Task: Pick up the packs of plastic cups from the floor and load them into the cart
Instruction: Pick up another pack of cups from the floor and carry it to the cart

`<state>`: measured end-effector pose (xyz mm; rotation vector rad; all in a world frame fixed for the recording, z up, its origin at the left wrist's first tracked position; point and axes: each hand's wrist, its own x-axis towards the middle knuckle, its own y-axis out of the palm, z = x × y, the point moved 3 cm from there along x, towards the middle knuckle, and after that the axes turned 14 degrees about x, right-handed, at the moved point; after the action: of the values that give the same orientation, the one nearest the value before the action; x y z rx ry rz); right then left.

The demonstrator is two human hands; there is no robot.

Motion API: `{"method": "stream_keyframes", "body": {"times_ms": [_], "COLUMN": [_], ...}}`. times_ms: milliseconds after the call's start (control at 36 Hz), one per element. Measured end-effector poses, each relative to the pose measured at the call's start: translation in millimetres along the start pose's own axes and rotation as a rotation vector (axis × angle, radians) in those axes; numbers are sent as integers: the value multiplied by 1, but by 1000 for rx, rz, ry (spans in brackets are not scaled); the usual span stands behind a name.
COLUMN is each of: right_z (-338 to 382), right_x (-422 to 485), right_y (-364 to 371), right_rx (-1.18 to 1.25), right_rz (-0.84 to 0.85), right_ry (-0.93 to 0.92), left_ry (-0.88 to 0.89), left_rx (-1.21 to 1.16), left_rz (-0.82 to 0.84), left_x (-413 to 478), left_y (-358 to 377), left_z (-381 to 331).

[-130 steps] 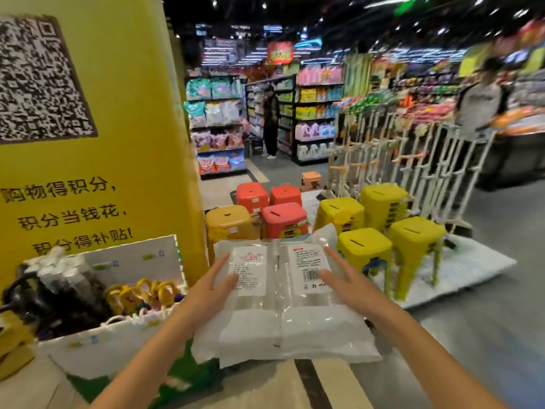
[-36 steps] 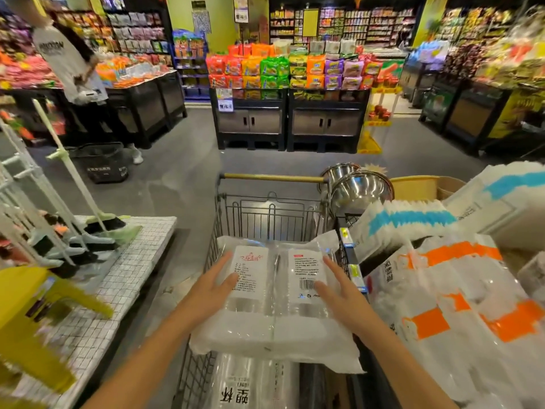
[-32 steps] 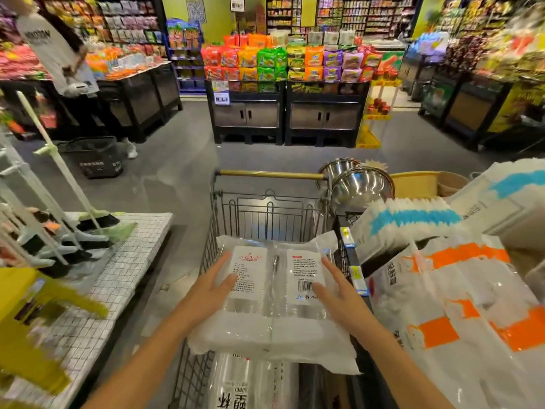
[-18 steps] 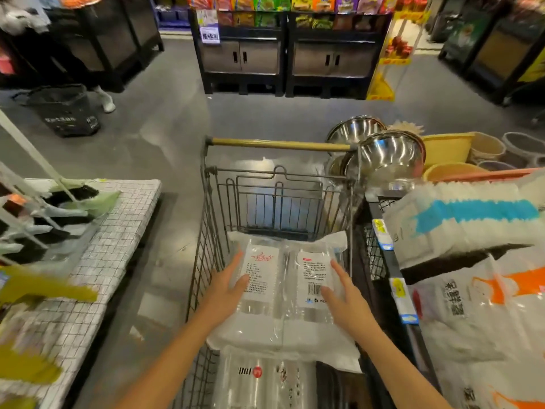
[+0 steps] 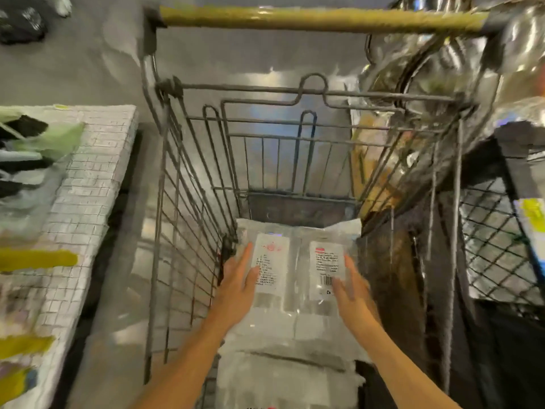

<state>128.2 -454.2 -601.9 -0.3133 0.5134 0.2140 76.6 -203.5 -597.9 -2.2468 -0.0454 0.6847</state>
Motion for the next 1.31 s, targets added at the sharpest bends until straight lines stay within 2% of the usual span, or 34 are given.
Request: {"method": "stream_keyframes", "body": {"times_ms": [83, 167, 389, 528, 611, 722, 806, 1000, 1306], "right_z": [-4, -10, 0, -2, 0, 14, 38, 154, 304], "right_x": [12, 14, 16, 23, 23, 10, -4, -60, -202], "right_y": [4, 3, 0, -1, -1, -7, -19, -67, -128], "right_rx": [-19, -67, 27, -2, -103, -360, -477, -721, -787], "right_rz": [-31, 10, 65, 52, 58, 93, 111, 81, 93], "right_ry": [-43, -27, 25, 5, 22, 108, 74, -201, -453], "left_ry": [15, 36, 50, 33, 20, -71, -17, 221, 250], "left_rx": [38, 31, 62, 118, 198, 476, 653, 664, 625], "left_rz": [-23, -38, -39, -31, 22, 134, 123, -19, -267], "left_x": [15, 21, 29, 35, 34, 25, 12, -52, -207], "left_y": [10, 13, 16, 15, 10, -14, -44, -135, -255], "left_z": [10, 14, 11, 8, 1, -16, -39, -137, -232]}}
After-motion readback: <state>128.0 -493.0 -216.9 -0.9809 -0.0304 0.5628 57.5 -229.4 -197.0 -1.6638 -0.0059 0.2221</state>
